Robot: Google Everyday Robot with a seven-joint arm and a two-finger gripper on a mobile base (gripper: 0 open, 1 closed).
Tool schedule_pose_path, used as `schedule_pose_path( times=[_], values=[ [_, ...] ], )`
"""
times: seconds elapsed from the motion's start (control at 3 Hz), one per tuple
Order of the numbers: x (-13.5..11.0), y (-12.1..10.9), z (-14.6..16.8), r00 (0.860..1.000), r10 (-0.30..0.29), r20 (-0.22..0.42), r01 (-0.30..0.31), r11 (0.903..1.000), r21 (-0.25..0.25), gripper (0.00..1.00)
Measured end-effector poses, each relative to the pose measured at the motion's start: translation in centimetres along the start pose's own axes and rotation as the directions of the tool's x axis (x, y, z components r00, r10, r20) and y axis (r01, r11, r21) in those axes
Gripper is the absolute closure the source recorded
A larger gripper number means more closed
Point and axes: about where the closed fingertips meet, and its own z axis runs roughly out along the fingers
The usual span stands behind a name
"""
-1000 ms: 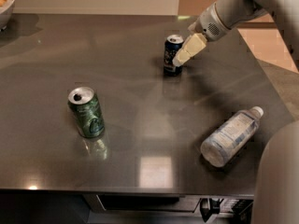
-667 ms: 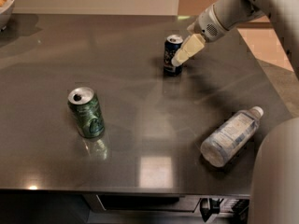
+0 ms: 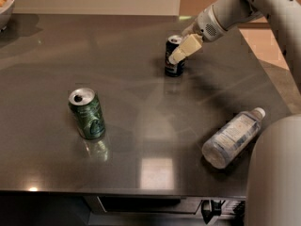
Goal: Knock pepsi can over
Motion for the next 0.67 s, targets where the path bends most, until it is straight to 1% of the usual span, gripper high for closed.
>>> schedule_pose_path(
  times=[0.33, 0.67],
  values=[
    [-0.3, 0.4, -0.3, 1.000, 0.007, 0.015, -0.007, 0.9999, -0.016, 0.41],
    [-0.5, 0.9, -1.3, 1.000, 0.005, 0.019, -0.004, 0.9997, -0.024, 0.65]
  ],
)
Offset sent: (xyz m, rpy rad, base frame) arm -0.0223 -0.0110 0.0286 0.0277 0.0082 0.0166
